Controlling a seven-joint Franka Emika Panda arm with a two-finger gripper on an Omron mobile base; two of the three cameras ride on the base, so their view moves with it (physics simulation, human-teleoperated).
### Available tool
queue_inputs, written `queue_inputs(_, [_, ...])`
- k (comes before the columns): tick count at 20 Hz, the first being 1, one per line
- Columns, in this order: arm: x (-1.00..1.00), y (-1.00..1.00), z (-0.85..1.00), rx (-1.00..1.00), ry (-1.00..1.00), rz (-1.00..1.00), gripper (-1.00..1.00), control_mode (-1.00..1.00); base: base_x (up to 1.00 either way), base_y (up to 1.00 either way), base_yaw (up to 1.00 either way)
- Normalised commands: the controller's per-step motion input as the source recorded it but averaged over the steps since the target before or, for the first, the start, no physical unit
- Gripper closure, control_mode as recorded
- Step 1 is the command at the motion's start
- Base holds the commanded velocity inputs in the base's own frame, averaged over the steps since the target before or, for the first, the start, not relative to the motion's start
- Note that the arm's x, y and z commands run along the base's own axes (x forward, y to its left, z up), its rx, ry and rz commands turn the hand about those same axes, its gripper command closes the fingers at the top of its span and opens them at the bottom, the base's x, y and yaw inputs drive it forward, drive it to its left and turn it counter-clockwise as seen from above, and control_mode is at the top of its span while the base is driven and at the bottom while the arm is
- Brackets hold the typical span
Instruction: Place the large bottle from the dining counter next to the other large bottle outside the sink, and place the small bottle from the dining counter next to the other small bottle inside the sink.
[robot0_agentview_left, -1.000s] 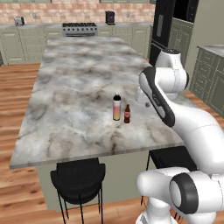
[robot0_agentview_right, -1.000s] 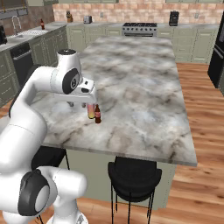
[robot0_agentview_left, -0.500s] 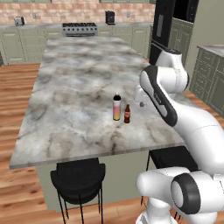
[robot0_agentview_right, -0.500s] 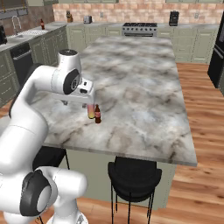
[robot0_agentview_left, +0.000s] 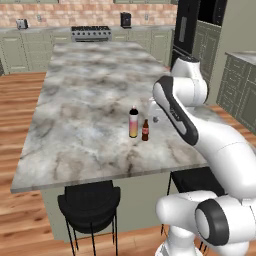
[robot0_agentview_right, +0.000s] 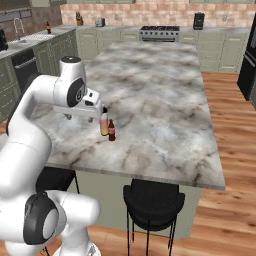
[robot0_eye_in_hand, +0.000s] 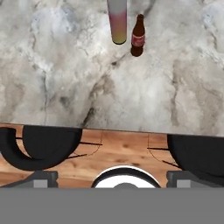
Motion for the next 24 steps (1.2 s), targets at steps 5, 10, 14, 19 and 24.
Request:
queue_inputs(5, [0.14,0.12,-0.02,0.0,0.0,0.0,-1.0,-1.0,0.0,0.0,0.0])
queue_inputs(10, [0.2,0.08,-0.02,0.0,0.0,0.0,-1.0,-1.0,0.0,0.0,0.0])
queue_inputs(14, [0.23,0.04,-0.08,0.0,-0.03,0.0,-1.0,-1.0,0.0,0.0,0.0])
queue_inputs(19, [0.19,0.04,-0.17,0.0,-0.1,0.0,-1.0,-1.0,0.0,0.0,0.0])
queue_inputs(24, [0.13,0.02,-0.2,0.0,-0.15,0.0,-1.0,-1.0,0.0,0.0,0.0])
